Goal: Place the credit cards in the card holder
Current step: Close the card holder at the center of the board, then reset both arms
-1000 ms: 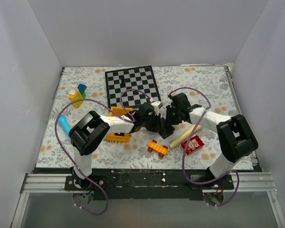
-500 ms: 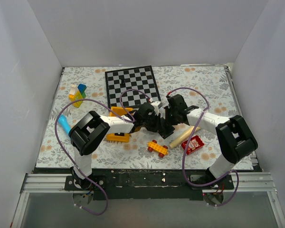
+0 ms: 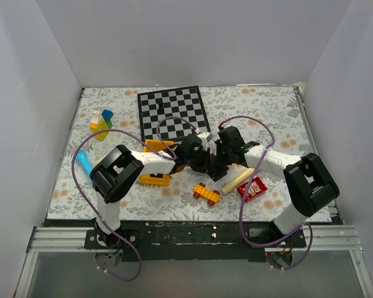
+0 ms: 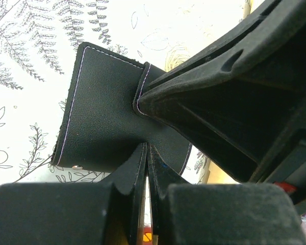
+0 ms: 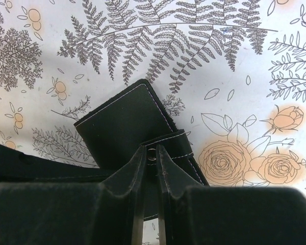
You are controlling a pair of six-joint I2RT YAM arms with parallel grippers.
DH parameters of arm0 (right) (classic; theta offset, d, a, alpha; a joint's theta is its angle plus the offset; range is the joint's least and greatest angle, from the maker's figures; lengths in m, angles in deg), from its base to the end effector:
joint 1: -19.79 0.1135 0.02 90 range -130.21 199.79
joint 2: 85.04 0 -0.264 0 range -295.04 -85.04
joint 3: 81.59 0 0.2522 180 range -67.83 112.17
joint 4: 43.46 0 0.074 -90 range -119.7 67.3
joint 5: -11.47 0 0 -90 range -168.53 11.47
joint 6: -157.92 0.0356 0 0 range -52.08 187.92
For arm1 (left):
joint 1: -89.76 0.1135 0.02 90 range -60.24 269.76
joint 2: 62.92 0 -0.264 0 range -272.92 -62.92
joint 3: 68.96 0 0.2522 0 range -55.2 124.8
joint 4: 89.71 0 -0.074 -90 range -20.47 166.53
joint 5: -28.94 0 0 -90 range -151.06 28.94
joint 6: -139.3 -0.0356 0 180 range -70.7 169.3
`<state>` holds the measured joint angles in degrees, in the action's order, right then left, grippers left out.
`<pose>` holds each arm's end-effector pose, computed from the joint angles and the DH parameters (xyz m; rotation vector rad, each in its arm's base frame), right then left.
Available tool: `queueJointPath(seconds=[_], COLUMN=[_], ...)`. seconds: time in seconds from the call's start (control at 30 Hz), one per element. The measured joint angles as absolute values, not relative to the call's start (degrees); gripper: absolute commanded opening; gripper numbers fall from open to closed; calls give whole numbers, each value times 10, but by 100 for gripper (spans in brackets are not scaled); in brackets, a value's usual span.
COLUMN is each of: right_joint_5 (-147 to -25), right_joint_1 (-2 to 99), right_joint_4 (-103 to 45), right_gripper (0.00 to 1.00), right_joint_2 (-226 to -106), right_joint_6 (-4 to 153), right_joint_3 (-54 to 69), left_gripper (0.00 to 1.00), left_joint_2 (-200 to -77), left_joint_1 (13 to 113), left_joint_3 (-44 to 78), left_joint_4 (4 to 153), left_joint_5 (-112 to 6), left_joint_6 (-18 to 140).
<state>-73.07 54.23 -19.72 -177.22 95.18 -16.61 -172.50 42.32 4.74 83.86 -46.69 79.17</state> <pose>0.2686 0.1801 0.1771 -0.1137 2.4847 0.3505 0.2593 -0.2955 0.1414 0.5156 2.4311 -0.9293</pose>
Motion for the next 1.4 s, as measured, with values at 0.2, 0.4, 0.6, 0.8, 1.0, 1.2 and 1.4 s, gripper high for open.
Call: queueJointPath(seconds=[0.2,0.4,0.6,0.8,1.0,1.2,1.4], right_joint_5=[-731,-735,-708,-677,-643,-622,-598], right_joint_1=[548,565,565,564,564,564,564], right_joint_4=[-211,-161,-117,-73,-24,-28,-42], right_gripper=[26,40,55,71,73,86,91], right_joint_2=[-1726,-1630,-1535,-1451,-1369,-1273,-1208], right_joint_6=[962,965,957,952,955,979,993], right_joint_3=[-206,-219,-219,-228,-250,-328,-390], left_gripper=[1,5,15,65,97,98,98], left_joint_2=[-1725,-1725,-1694,-1598,-1481,-1335,-1196], left_joint_1=[423,422,419,420,420,420,420], left_joint_3=[47,57,101,140,123,23,-52], left_joint_4=[836,819,731,662,591,531,485], left_joint_5=[-466,-476,-531,-613,-704,-777,-852], left_joint_6=[798,798,776,751,746,782,840])
